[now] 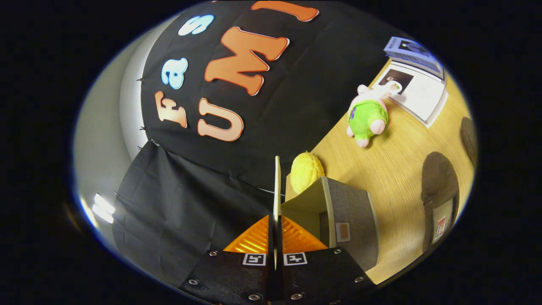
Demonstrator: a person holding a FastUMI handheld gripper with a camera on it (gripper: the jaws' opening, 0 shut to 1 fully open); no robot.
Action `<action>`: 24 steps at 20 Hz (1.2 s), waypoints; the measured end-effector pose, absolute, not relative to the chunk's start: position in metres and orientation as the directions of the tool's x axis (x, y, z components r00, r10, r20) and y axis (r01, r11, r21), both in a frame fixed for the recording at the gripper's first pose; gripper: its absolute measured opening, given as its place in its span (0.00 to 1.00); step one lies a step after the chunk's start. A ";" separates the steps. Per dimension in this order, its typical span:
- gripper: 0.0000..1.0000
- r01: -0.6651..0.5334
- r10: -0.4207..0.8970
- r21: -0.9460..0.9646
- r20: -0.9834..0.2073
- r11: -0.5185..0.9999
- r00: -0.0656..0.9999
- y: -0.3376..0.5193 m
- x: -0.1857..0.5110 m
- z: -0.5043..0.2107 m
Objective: Open the storage box then place both shoes into the box .Put the left shoe in first, then the right shoe, with the right side of both shoes facing outward in a uniform manner.
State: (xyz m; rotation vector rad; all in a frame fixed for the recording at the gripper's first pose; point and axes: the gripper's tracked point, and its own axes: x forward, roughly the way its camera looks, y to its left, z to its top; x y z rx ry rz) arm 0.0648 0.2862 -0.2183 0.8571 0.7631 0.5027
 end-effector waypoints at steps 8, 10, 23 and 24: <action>0.02 -0.152 0.649 0.763 -0.406 0.628 0.644 0.360 0.062 -0.151; 0.02 -0.164 0.619 0.726 -0.418 0.667 0.665 0.375 0.064 -0.144; 0.09 -0.331 0.628 0.567 -0.477 0.754 0.615 0.521 0.031 -0.158; 0.11 -0.351 0.628 0.545 -0.489 0.762 0.605 0.529 0.029 -0.163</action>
